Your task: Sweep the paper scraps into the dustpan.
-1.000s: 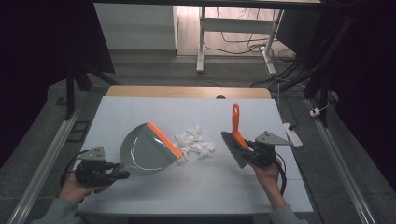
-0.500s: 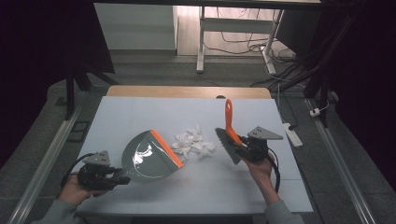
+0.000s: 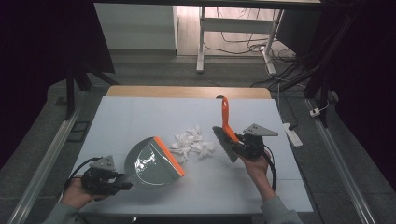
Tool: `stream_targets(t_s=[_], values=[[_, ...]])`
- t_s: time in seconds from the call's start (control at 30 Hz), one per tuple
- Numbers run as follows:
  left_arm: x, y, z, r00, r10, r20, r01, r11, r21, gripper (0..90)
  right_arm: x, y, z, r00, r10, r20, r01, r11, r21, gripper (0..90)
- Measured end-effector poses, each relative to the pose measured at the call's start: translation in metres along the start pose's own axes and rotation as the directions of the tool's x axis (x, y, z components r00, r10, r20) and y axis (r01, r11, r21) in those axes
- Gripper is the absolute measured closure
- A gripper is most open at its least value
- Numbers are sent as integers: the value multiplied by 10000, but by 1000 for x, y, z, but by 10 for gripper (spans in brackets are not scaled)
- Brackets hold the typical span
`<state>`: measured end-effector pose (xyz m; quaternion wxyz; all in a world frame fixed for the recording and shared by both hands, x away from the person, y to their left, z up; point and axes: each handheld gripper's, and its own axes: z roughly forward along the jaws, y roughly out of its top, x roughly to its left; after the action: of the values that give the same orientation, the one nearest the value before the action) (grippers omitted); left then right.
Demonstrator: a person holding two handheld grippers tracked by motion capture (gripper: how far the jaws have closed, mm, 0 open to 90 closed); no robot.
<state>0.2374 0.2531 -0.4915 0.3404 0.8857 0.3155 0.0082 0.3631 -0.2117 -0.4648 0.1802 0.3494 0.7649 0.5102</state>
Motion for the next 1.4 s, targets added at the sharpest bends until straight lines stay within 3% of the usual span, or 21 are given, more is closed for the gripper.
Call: stream_targets(t_s=[0.2,0.57,0.77,0.97,1.07,1.4], values=[[1,0,1,9999,-132,-89,134,9997,214,612,3,15,15,9999,-78,-66,77,9999,-130,702],[6,1,8,9994,-304,155,296,9984,492,612,-2,30,50,9995,-40,299,29,9994,359,702],[11,2,9,9989,-418,199,408,9980,492,612,-6,31,63,9990,157,427,-178,9986,498,701],[12,2,12,9993,-372,54,366,9953,902,611,-10,32,73,9977,236,634,-286,9966,777,701],[12,2,11,9989,-450,94,441,9953,858,612,-11,32,78,9974,310,644,-364,9958,841,702],[16,1,17,9984,-569,43,559,9907,1243,612,-15,28,95,9965,148,828,-257,9910,1317,702]])
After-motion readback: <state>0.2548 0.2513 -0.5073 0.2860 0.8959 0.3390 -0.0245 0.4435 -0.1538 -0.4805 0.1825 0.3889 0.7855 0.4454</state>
